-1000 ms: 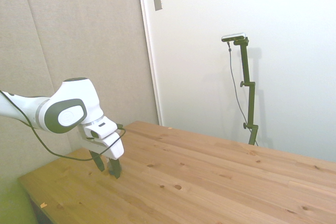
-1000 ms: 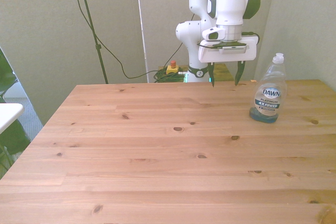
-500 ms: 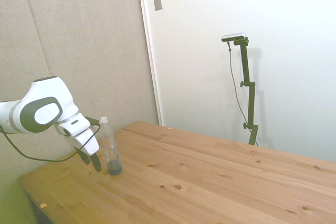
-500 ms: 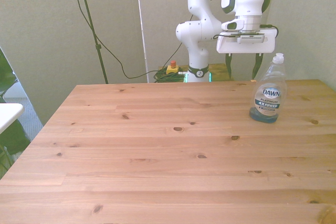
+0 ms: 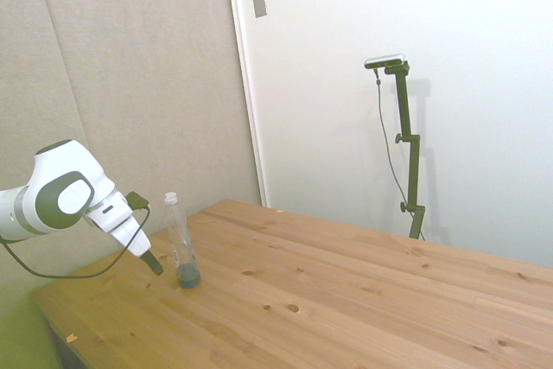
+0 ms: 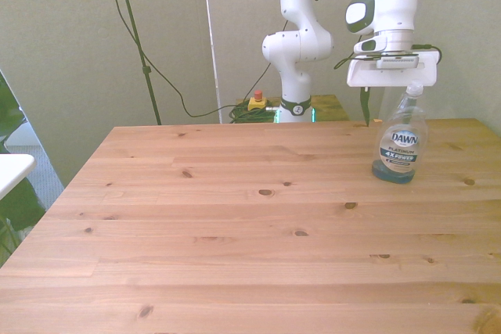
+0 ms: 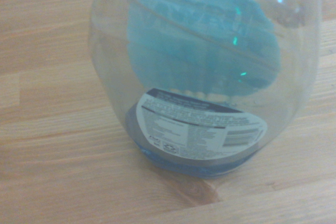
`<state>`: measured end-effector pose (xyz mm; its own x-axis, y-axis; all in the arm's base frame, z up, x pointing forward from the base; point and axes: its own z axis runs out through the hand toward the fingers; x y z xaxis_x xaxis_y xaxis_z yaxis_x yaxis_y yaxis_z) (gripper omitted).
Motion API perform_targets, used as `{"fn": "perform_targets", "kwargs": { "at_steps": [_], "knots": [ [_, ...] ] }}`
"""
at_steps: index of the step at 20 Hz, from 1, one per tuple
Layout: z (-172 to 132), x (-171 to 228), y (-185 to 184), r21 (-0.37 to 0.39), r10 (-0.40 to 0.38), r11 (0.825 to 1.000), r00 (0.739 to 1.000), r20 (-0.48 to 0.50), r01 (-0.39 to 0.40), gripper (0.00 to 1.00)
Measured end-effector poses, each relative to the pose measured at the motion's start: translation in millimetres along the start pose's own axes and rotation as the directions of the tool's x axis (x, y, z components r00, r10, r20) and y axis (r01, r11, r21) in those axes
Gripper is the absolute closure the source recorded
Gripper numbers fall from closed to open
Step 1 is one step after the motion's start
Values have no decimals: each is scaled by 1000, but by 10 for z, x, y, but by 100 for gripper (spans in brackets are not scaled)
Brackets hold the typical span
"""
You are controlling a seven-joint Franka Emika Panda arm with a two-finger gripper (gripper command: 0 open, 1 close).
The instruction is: Knock down the dish soap
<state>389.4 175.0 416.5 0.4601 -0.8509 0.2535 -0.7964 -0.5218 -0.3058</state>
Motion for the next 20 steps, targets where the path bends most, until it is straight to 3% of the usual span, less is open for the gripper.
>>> {"fn": "perform_targets", "kwargs": {
  "at_steps": [14, 20],
  "knots": [
    [-2, -48, -529, 40, 23, 999, 998, -62, -21, 100],
    [-59, 105, -649, 55, 38, 998, 995, -91, -33, 100]
  ]
}}
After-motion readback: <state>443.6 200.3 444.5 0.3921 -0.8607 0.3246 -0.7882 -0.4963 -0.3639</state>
